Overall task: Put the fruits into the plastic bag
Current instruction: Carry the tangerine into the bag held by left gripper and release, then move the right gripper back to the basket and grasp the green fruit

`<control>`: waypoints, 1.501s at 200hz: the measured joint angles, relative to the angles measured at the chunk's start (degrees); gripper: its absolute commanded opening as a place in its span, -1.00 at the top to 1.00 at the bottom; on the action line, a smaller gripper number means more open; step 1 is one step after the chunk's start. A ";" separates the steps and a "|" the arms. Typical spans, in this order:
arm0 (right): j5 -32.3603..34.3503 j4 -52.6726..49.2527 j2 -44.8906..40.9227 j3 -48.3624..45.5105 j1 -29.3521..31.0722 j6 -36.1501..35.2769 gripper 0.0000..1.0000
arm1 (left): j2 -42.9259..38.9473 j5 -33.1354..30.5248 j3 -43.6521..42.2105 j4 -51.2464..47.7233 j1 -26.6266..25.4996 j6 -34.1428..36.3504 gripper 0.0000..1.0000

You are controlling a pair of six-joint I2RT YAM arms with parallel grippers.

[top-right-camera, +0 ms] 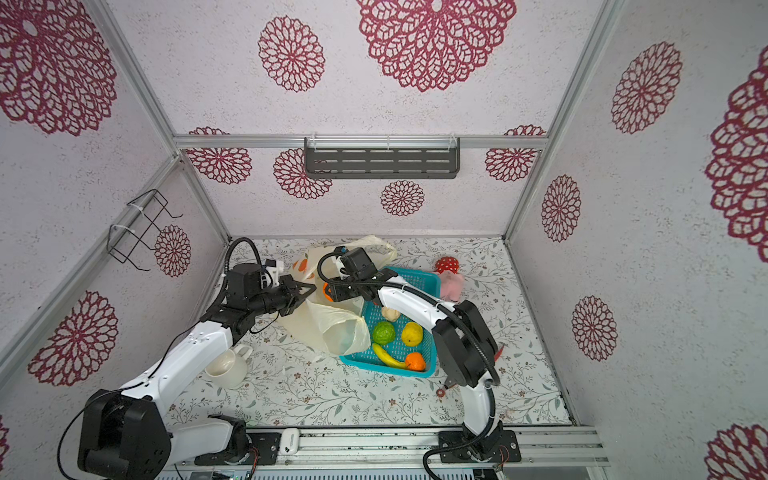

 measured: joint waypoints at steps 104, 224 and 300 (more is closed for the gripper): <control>0.50 3.34 -0.17 -4.00 -0.02 1.57 -0.72 | 0.02 0.04 -0.22 1.16 -0.44 -0.35 1.00; 6.32 1.64 -30.21 -24.04 -4.83 -1.20 -0.71 | 0.39 -0.15 -0.87 1.33 -0.44 0.15 1.00; 8.26 -2.47 -34.53 -35.95 -7.17 2.12 -0.60 | 1.66 -0.20 -0.63 1.25 -0.42 0.20 1.00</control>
